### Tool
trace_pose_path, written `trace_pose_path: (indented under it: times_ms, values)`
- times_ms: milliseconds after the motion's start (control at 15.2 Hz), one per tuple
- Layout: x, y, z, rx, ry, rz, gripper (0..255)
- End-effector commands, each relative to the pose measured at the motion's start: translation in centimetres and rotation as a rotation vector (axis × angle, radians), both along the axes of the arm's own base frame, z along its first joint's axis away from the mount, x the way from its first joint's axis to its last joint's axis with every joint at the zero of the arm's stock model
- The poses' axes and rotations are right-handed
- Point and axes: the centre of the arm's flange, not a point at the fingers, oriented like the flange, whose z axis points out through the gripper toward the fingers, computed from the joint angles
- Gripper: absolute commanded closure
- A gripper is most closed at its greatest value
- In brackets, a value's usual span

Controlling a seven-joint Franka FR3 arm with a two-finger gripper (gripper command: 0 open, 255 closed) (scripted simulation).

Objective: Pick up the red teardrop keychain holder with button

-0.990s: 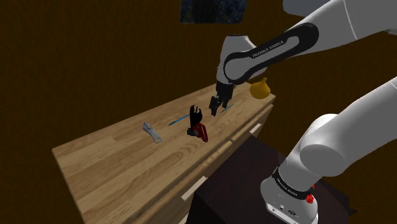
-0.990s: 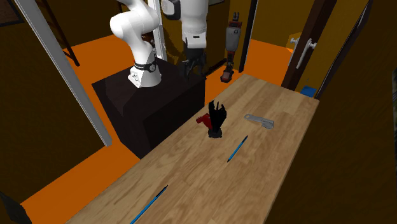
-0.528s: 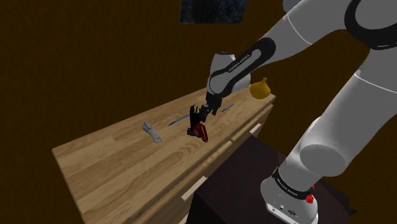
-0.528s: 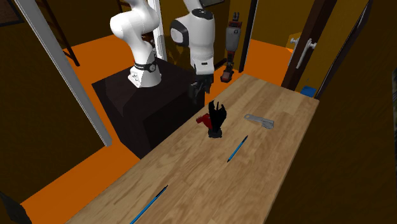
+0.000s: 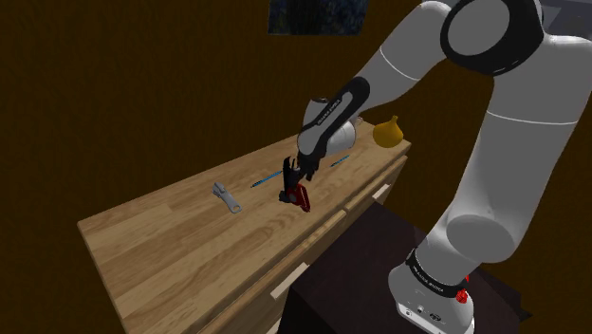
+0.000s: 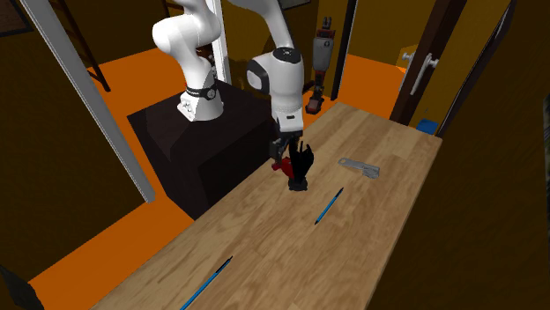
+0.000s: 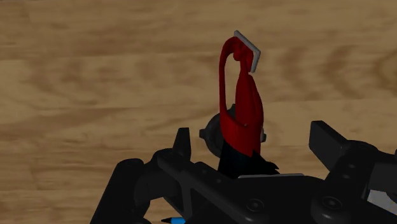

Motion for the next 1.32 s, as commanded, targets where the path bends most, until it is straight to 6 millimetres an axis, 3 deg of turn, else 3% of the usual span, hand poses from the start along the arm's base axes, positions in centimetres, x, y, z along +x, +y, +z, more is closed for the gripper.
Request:
trace_pose_path:
  times_ms: [0,330,396,924,990,1254]
  values:
    - [-0.1,-0.1,-1.2,0.000,-0.001,0.000,0]
    - [-0.1,-0.1,-2.6,0.000,-0.001,0.000,0]
    - [-0.3,-0.1,-3.0,0.000,-0.001,0.000,255]
    - [-1.7,-0.2,-3.2,0.001,-0.001,-0.001,255]
    - [-0.1,-0.1,-2.6,0.000,-0.001,0.000,255]
    - [-0.1,-0.1,-0.5,0.000,-0.001,0.000,255]
